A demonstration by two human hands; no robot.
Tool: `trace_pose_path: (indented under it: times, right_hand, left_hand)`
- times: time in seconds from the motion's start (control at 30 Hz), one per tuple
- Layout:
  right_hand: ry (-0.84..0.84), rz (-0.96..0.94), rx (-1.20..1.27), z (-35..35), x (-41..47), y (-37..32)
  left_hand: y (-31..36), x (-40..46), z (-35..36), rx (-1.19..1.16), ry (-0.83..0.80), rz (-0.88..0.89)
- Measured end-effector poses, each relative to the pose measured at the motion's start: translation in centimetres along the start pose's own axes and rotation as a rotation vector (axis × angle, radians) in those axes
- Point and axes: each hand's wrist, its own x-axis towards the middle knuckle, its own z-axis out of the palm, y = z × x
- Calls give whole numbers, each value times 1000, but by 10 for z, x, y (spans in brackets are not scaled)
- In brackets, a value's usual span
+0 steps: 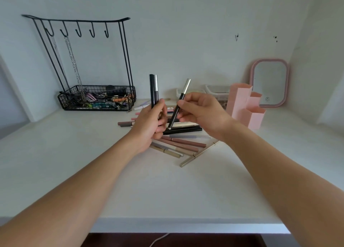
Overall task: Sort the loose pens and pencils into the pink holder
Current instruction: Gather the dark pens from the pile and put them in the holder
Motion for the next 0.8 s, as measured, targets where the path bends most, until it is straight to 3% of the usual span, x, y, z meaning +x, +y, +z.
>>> trace_pose_path:
  times: [0.1, 0.27, 0.4, 0.57, 0.7, 0.8]
  right_hand:
    - [-19, -24, 6, 12, -2, 4]
    - [5, 3, 19, 17, -4, 9]
    - [25, 23, -98, 18, -6, 10]
    - [195, -159, -438, -7, 6, 2]
    - [-40, -130, -995, -31, 8, 6]
    - [-148, -61, -1162, -35, 9, 16]
  left_hand:
    - [0, -1, 0, 109, -93, 33]
    - [-8, -5, 1, 409, -190, 248]
    - [-11, -5, -1, 520, -228, 233]
    - [-1, 1, -9, 358, -24, 180]
    - [2, 6, -17, 203, 163, 120]
    - [2, 6, -20, 161, 232, 87]
